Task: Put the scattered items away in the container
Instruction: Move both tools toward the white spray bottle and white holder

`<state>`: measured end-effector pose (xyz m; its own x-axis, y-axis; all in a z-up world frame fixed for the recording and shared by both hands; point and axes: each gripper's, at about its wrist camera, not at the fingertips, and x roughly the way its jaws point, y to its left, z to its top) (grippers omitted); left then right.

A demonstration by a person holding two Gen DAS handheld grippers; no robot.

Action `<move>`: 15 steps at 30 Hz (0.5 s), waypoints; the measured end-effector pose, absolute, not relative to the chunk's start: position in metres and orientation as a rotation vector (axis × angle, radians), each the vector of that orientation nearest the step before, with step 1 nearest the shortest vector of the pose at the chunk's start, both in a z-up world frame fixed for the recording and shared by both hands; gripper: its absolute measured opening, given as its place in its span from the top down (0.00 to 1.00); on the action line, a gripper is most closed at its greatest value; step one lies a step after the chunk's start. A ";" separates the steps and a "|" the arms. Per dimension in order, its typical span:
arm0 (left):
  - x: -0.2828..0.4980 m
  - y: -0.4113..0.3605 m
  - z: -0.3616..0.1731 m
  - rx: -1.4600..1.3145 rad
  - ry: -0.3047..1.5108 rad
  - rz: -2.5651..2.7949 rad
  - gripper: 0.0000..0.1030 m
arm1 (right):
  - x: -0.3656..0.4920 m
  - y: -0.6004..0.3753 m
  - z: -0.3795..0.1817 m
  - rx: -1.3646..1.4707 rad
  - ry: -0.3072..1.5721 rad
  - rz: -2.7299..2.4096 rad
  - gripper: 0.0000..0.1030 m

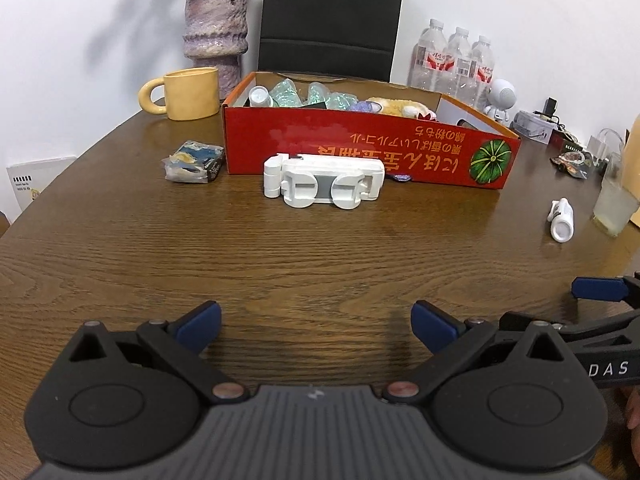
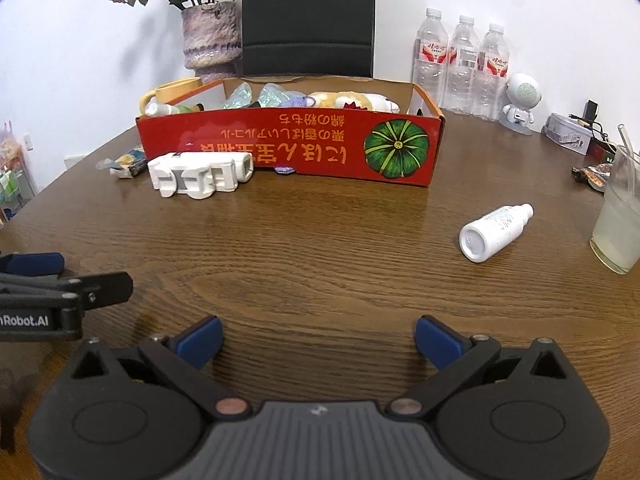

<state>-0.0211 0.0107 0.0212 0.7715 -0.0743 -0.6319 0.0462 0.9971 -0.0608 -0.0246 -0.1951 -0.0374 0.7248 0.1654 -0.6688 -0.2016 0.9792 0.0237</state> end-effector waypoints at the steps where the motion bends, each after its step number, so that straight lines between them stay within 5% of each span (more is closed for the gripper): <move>1: -0.021 0.010 0.021 -0.039 0.687 -0.063 0.00 | -0.025 -0.195 -0.037 -0.052 0.731 0.202 0.00; 15: -0.019 0.000 0.017 0.023 0.696 -0.028 0.00 | -0.032 -0.194 -0.041 -0.046 0.695 0.194 0.00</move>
